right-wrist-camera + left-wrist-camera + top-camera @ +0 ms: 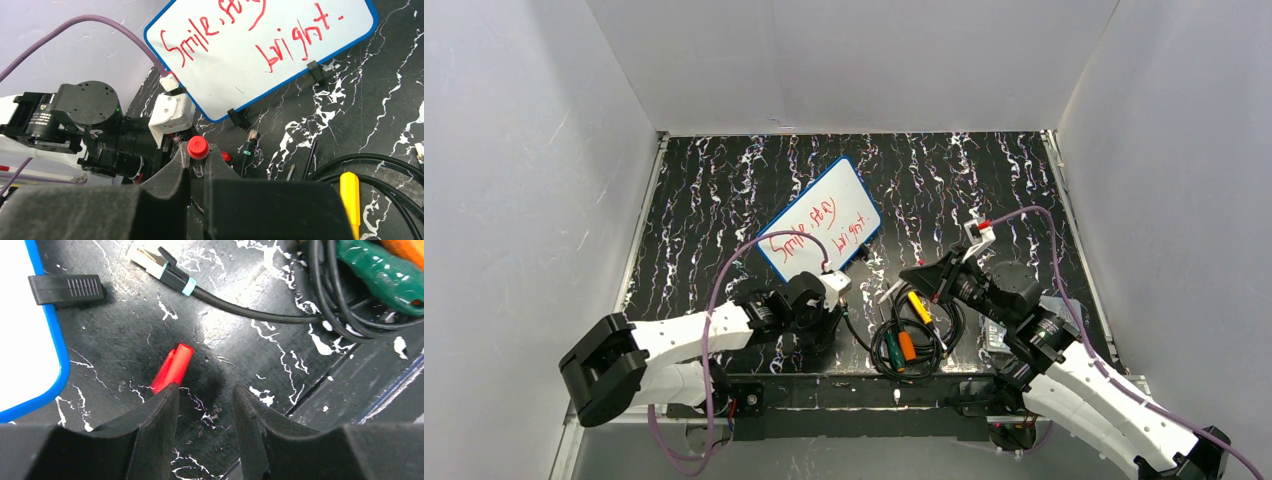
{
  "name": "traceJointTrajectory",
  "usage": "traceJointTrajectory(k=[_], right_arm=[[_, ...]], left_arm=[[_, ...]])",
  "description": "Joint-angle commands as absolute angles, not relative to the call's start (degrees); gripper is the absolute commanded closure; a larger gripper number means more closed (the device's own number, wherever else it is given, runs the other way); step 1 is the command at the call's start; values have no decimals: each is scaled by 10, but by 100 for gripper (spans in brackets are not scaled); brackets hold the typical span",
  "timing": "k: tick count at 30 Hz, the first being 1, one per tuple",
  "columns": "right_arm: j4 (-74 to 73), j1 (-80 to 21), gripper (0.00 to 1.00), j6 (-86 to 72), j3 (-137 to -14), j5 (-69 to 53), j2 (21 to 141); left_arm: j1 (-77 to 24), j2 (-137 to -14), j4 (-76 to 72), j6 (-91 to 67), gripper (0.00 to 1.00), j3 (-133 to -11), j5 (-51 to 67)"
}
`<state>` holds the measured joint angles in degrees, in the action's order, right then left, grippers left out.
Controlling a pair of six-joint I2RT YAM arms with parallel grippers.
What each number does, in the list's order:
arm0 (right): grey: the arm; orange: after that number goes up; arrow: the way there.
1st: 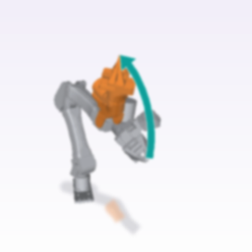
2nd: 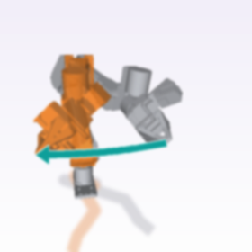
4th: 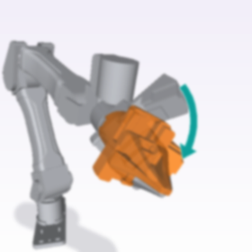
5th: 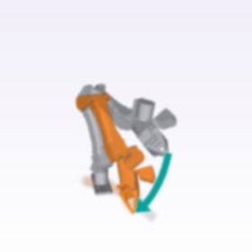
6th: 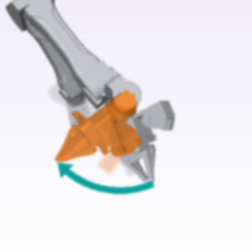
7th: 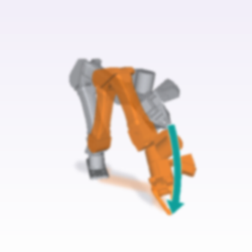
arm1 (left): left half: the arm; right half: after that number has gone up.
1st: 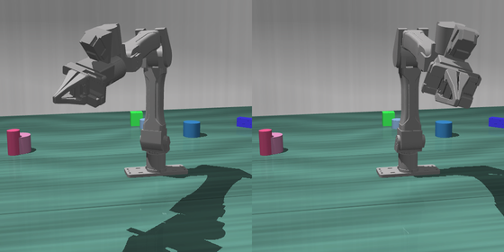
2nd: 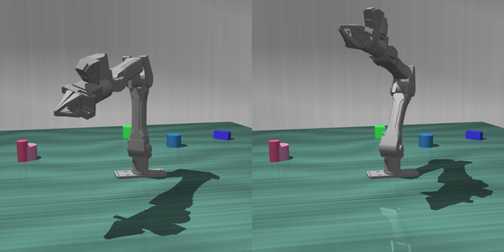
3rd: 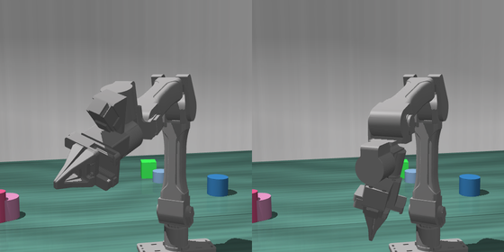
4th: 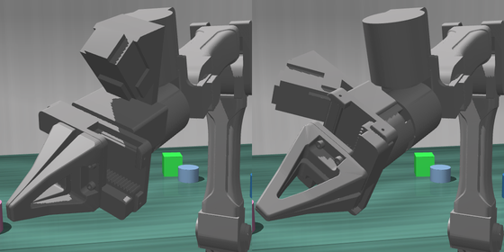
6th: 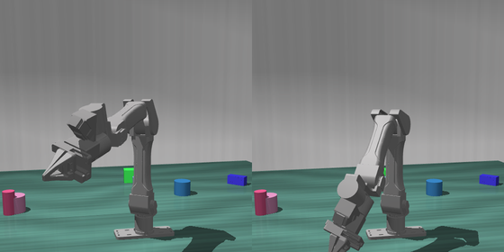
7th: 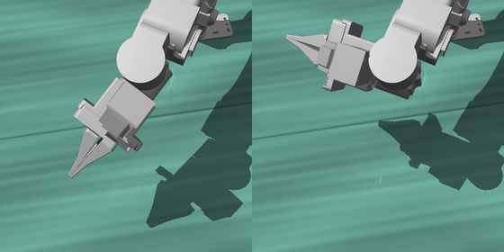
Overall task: Write a sentence on the whiteboard
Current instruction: Close the whiteboard marker at the center of the board.
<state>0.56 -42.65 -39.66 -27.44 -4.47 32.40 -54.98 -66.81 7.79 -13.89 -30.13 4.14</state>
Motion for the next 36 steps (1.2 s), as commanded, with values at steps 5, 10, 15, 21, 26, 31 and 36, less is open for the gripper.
traceJointTrajectory(k=[5,10,15,21,26,31,36], right_arm=[[11,-424,99,-382,-270,-25,291],[11,-424,99,-380,-267,-24,293],[20,-424,99,-380,-268,-30,303],[26,-424,99,-379,-271,-33,309],[29,-425,99,-380,-266,-36,309],[21,-425,99,-378,-267,-34,300],[18,-424,99,-378,-266,-32,293]], left_arm=[[-556,-710,88,-143,64,-319,-44],[-564,-711,89,-153,65,-316,-48],[-567,-679,106,-153,60,-331,-53],[-567,-665,139,-116,50,-376,-77],[-565,-702,134,-102,47,-393,-85],[-560,-730,108,-99,47,-391,-75],[-558,-758,110,-109,47,-402,-95]])
